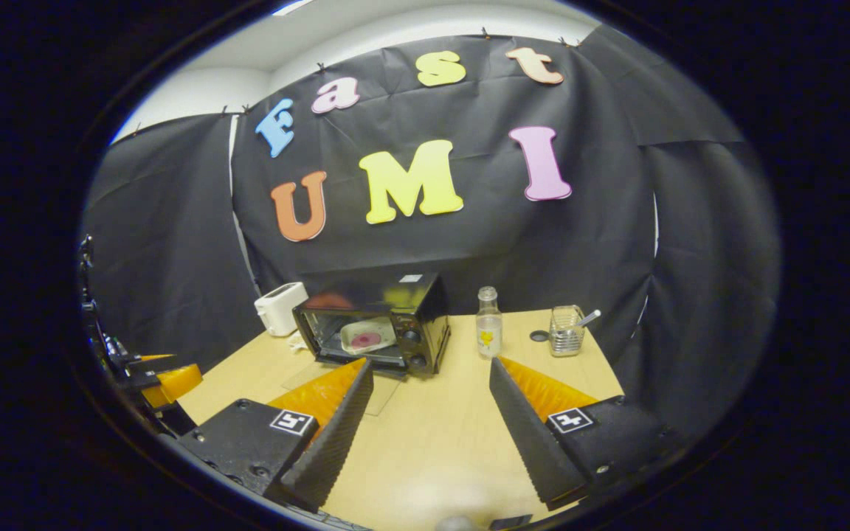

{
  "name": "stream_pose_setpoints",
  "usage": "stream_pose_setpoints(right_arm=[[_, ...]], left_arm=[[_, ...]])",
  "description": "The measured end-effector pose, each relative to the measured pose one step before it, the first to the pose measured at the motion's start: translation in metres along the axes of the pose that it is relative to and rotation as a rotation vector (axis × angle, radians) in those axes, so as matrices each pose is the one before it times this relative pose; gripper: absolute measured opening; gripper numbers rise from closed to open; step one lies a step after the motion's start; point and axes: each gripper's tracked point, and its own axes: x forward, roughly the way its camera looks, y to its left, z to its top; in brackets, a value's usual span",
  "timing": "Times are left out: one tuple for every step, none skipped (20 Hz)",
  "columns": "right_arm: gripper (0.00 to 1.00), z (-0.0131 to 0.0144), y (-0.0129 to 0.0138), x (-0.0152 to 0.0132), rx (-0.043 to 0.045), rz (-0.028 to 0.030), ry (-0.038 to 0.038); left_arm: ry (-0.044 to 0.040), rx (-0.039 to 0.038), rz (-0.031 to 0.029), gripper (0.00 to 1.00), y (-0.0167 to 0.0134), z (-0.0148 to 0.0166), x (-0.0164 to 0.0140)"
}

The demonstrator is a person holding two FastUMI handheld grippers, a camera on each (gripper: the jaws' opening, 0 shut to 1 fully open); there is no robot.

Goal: Open the electric oven with the left hand, put the food in, and close the electric oven.

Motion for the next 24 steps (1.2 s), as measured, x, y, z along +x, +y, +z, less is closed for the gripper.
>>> stream_pose_setpoints(right_arm=[[1.00,-0.00213,-0.00896,-0.00647,-0.00011,-0.00074,0.00391],[1.00,-0.00181,-0.00862,-0.00534,0.00002,-0.00435,0.00316],[1.00,0.00199,-0.00977,-0.01030,-0.00160,-0.01174,0.00289],[1.00,0.00035,-0.00696,-0.00503,0.00294,-0.00898,0.00058],[1.00,-0.00238,-0.00559,-0.00423,0.00030,-0.01050,0.00459],[1.00,-0.00257,-0.00457,-0.00451,-0.00653,-0.00865,0.01370],[1.00,-0.00195,-0.00357,-0.00396,-0.00540,-0.01399,0.00668],[1.00,0.00338,-0.00554,-0.00273,-0.00817,-0.02520,-0.00536],[1.00,0.00162,-0.00492,-0.00218,-0.00446,-0.03156,0.00338],[1.00,0.00034,-0.00285,-0.00174,-0.00147,-0.02744,0.00847],[1.00,0.00103,0.00197,-0.00233,0.00255,-0.02002,0.00024],[1.00,0.00227,0.00011,-0.00004,-0.00056,-0.02281,0.00381],[1.00,-0.00122,0.00001,0.00056,-0.01027,-0.02709,0.01203],[0.95,-0.00029,-0.00016,0.00144,-0.00998,-0.03021,0.00835],[1.00,0.00186,0.00142,-0.00022,-0.00731,-0.02391,0.00567],[1.00,0.00097,0.00363,0.00080,0.00403,-0.01579,0.00377],[1.00,-0.00059,0.00511,-0.00025,0.00597,-0.01715,0.00956],[1.00,-0.00217,0.00512,0.00132,0.00376,-0.01227,0.01341],[1.00,-0.00247,0.00584,0.00060,-0.00413,-0.01207,0.00814],[0.96,-0.00053,0.00558,0.00132,-0.00524,-0.00878,0.00471],[1.00,-0.00234,0.00599,0.00102,-0.01120,-0.00723,0.00679],[1.00,-0.00251,0.00429,-0.00060,-0.01048,-0.00593,0.00712],[1.00,-0.00070,0.00366,-0.00129,-0.00331,-0.00479,0.00521],[1.00,-0.00108,0.00243,-0.00167,0.00145,-0.00594,0.00443]], left_arm=[[0.00825,0.01315,-0.00927,0.94,-0.01367,-0.00417,-0.00003],[0.01353,0.01563,-0.00892,0.94,-0.01289,-0.00616,0.00186],[0.01829,0.01111,-0.01296,0.94,-0.01164,-0.00864,0.00384],[0.01739,0.00129,-0.02224,0.96,-0.01143,-0.00887,0.00656],[0.01350,0.00293,-0.01713,0.96,-0.00996,-0.00864,0.00861],[0.01771,0.00846,-0.01519,0.96,-0.00812,-0.01013,0.01083],[0.02363,0.00322,-0.01789,0.96,-0.00674,-0.01111,0.01204],[0.01691,-0.00050,-0.02028,0.97,-0.00454,-0.00865,0.01300],[0.02141,-0.00230,-0.02177,0.97,-0.00370,-0.01000,0.01467],[0.02486,-0.00608,-0.01053,0.97,0.00124,-0.00991,0.01413],[0.01660,-0.00637,-0.01157,0.97,0.00273,-0.00892,0.01398],[0.01622,-0.00168,-0.00567,0.97,0.00373,-0.00569,0.01269],[0.02337,0.00154,-0.00117,0.97,0.00663,-0.00762,0.01338],[0.02150,0.00105,-0.00126,0.97,0.00713,-0.00855,0.01394],[0.00982,0.00985,0.00192,0.97,0.00792,-0.00406,0.01249],[0.01527,0.01043,0.00523,0.97,0.00796,-0.00634,0.01156],[0.01582,-0.00095,0.00535,0.97,0.00738,-0.00427,0.00951],[0.01152,-0.00719,0.00032,0.97,0.00610,-0.00309,0.01108],[0.00880,-0.00186,-0.00278,0.97,0.00190,-0.00316,0.00844],[0.00180,0.00394,-0.00393,0.97,0.00294,-0.00020,0.00771],[0.00000,0.00287,-0.00852,0.97,-0.00007,-0.00012,0.00647],[0.00044,0.00331,-0.00601,0.97,-0.00104,-0.00051,0.00602],[-0.00145,0.00425,-0.00391,0.97,-0.00072,0.00099,0.00596],[0.00612,0.00075,-0.00176,0.97,-0.00086,-0.00077,0.00482]])
